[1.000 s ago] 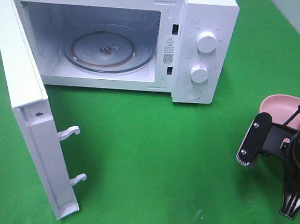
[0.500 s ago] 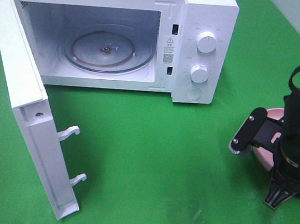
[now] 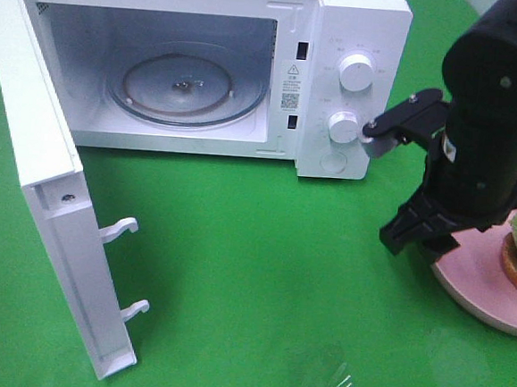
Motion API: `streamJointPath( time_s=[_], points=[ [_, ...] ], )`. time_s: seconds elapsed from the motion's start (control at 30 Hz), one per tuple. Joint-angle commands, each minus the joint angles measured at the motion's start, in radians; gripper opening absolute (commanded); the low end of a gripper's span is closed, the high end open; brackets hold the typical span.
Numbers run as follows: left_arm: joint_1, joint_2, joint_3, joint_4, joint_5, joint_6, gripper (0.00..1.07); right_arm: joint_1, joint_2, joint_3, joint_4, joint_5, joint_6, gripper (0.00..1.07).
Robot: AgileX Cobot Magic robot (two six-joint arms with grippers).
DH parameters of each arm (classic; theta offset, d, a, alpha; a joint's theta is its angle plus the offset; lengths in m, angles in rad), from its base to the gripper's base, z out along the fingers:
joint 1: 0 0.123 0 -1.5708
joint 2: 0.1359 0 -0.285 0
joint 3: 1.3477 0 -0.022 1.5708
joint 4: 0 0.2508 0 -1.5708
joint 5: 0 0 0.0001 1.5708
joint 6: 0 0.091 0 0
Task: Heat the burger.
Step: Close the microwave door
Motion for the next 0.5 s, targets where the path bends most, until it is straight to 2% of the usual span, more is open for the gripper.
streamJointPath(
  time_s=[0.03,0.07,0.13,0.17,0.2,0.3,0.33,0.37,0.43,0.5],
  points=[
    [0.002,-0.021,0.002,-0.004,-0.015,-0.001,0.00,-0.121,-0.006,-0.116,0.135,0.071,-0.041,0.64],
    [0.002,-0.021,0.002,-0.004,-0.015,-0.001,0.00,-0.121,-0.006,-0.116,0.135,0.071,-0.041,0.64],
    [0.002,-0.021,0.002,-0.004,-0.015,-0.001,0.00,-0.247,-0.010,-0.181,0.263,0.147,-0.141,0.64],
    [0.002,-0.021,0.002,-0.004,-0.015,-0.001,0.00,-0.247,-0.010,-0.181,0.263,0.147,-0.141,0.64],
    [0.002,-0.021,0.002,-0.004,-0.015,-0.001,0.00,-0.316,-0.025,-0.183,0.339,0.153,-0.185,0.64],
    [0.002,-0.021,0.002,-0.004,-0.015,-0.001,0.00,-0.349,-0.039,-0.183,0.384,0.152,-0.201,0.64],
    [0.002,-0.021,0.002,-0.004,-0.015,-0.001,0.00,-0.408,-0.070,-0.183,0.460,0.150,-0.224,0.64],
    [0.002,-0.021,0.002,-0.004,-0.015,-0.001,0.00,-0.408,-0.070,-0.183,0.460,0.150,-0.224,0.64],
    [0.002,-0.021,0.002,-0.004,-0.015,-0.001,0.00,-0.502,-0.160,-0.182,0.510,0.176,-0.252,0.64],
    [0.002,-0.021,0.002,-0.004,-0.015,-0.001,0.00,-0.528,-0.210,-0.182,0.503,0.204,-0.253,0.64]
  ],
)
